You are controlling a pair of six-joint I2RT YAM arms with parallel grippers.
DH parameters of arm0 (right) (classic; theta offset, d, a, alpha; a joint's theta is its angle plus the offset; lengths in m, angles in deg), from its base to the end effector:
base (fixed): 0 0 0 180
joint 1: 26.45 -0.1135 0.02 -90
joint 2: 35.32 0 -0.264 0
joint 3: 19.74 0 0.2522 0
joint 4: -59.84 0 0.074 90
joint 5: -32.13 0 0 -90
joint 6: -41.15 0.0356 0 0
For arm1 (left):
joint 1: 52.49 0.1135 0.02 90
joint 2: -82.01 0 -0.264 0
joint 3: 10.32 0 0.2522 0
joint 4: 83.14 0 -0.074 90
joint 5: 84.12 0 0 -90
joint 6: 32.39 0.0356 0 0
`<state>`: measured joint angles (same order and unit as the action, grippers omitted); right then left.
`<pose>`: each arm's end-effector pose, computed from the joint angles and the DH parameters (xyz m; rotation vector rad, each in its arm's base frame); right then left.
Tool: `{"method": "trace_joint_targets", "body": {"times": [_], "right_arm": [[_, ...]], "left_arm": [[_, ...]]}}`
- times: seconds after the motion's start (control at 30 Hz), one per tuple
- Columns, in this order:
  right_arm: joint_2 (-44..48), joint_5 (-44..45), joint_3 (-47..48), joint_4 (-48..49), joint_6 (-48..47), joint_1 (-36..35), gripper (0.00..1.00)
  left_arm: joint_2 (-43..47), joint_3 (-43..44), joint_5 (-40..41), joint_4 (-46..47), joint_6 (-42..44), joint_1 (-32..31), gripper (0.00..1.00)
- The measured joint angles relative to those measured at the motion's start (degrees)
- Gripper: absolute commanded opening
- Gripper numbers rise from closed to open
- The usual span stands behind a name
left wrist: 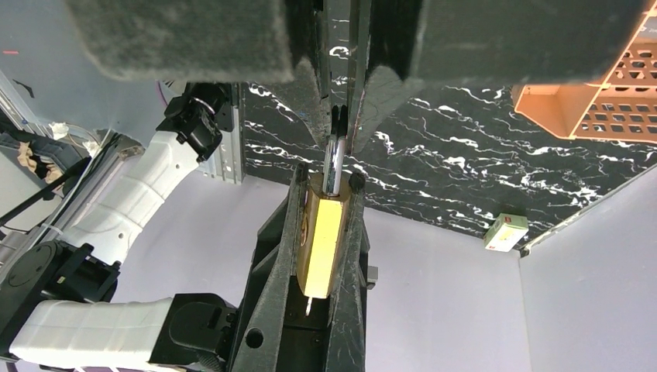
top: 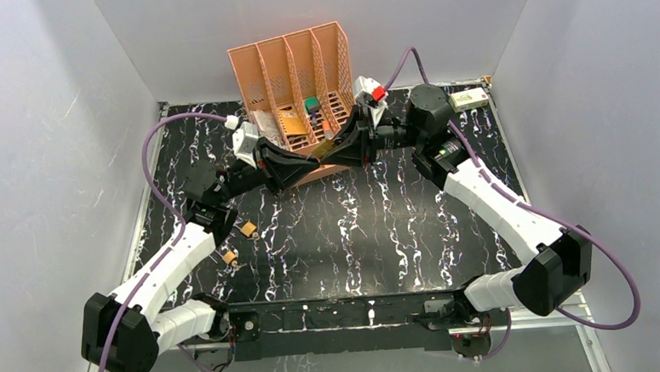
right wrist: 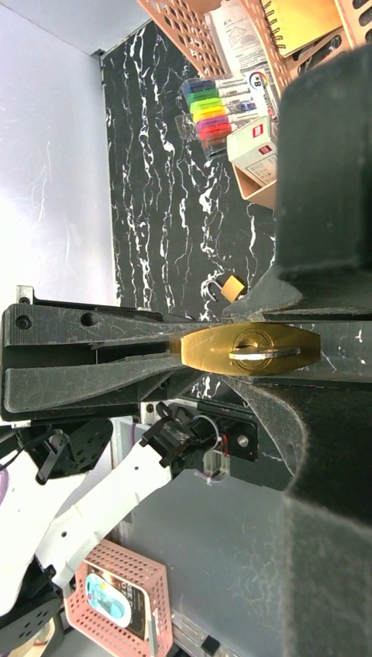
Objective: Lock with the key
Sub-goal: Lock the lock.
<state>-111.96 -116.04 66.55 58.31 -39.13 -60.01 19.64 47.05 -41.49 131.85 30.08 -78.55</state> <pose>0.2328 0.1908 0.4257 -1.1569 1.1736 1.3070 0.1985 -0.1262 0.3745 0.7872 1.0643 -1.2357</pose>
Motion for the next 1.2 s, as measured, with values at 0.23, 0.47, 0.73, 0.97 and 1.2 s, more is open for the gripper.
{"method": "trace_joint_targets", "body": {"times": [0.23, 0.47, 0.73, 0.97, 1.2], "right_arm": [[2.10, 1.68, -1.66, -3.28, -1.53, -0.72, 0.61], [4.79, 2.82, -3.17, -5.79, -2.62, -1.84, 0.89], [8.74, 6.69, -5.09, -8.96, -3.80, -1.29, 0.98], [16.76, 10.34, -11.47, -6.58, -2.19, 4.15, 0.98], [18.71, 5.79, -15.80, 1.27, 2.67, 9.14, 0.91]], "left_arm": [[0.11, -0.07, 0.22, -2.08, 0.92, -0.24, 0.00], [-0.15, -0.07, 0.48, -2.58, 0.98, -0.37, 0.00], [-0.28, -0.07, 1.07, -5.27, 2.05, -0.37, 0.00], [0.35, 0.04, 0.59, -10.97, 3.91, -0.31, 0.00], [2.93, 1.14, -0.35, -17.57, 6.14, -0.31, 0.00]]}}
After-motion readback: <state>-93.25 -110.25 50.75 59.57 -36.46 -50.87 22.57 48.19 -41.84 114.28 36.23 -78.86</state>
